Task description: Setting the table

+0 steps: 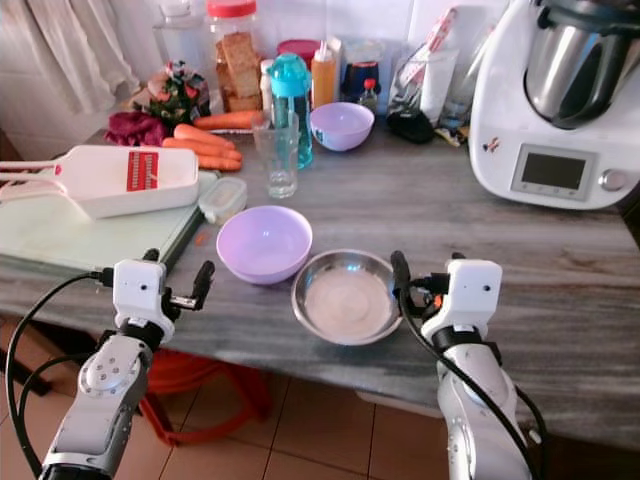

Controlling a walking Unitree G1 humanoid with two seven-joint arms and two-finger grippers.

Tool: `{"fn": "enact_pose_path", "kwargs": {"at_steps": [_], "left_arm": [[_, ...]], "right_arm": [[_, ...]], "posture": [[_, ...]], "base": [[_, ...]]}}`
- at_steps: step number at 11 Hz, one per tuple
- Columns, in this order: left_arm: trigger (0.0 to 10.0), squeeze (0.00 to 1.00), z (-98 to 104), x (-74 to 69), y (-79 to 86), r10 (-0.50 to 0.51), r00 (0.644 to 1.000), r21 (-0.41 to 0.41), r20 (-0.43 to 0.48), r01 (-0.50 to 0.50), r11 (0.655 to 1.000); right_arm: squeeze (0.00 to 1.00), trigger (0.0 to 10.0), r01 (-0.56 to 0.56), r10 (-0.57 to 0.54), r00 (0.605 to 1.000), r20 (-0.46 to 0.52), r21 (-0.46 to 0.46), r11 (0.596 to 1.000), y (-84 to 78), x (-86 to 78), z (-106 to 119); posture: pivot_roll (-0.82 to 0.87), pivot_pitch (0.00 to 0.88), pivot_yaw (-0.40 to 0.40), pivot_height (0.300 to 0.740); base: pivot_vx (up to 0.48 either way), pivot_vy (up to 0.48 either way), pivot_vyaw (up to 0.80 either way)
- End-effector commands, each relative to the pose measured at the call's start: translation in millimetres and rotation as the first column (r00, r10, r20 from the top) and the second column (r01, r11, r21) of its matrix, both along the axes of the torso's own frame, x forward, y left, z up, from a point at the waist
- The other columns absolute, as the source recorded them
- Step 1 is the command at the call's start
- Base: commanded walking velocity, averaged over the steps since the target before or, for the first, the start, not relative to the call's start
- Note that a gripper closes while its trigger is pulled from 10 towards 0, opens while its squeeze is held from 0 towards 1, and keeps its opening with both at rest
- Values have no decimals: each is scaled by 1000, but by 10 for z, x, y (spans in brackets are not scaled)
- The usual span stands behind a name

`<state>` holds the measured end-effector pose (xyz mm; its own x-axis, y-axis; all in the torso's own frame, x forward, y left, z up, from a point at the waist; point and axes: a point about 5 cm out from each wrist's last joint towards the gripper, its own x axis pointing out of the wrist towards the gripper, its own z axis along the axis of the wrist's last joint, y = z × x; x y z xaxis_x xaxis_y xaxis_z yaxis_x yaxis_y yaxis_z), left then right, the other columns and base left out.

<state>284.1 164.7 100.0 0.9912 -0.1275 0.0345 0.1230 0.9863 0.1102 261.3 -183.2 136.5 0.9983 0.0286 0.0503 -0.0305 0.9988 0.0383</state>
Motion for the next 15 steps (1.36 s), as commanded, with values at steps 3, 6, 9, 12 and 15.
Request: {"fn": "enact_pose_path", "kwargs": {"at_steps": [3, 6, 9, 12, 15], "left_arm": [[10000, 0, 21, 0, 2, 13, 1000, 12, 3, -14, 1000], [10000, 0, 3, -5, 9, 14, 1000, 17, -3, -14, 1000], [10000, 0, -17, -14, -4, 10, 1000, 19, -8, -10, 1000], [10000, 0, -38, -14, -17, 5, 1000, 22, -14, -5, 1000], [10000, 0, -57, -21, -39, -2, 1000, 23, -18, 2, 1000]], "right_arm": [[0, 10000, -1, 1, 1000, 20, -1, 1000, 3, 3, 34], [0, 10000, -8, 8, 999, 31, 1, 1000, 15, -3, 46], [0, 10000, 10, -10, 1000, 27, 14, 1000, -15, -4, 44], [0, 10000, 32, -32, 999, 13, 13, 999, -40, 1, 21], [0, 10000, 34, -32, 999, 36, -43, 998, -27, 3, 24]], "posture": [[15, 0, 33, 740], [15, 0, 32, 740], [14, 0, 33, 740], [13, 0, 33, 740], [10, 0, 30, 740]], "base": [[-291, 0, 0], [-300, 0, 0], [-305, 0, 0], [-311, 0, 0], [-311, 0, 0]]}}
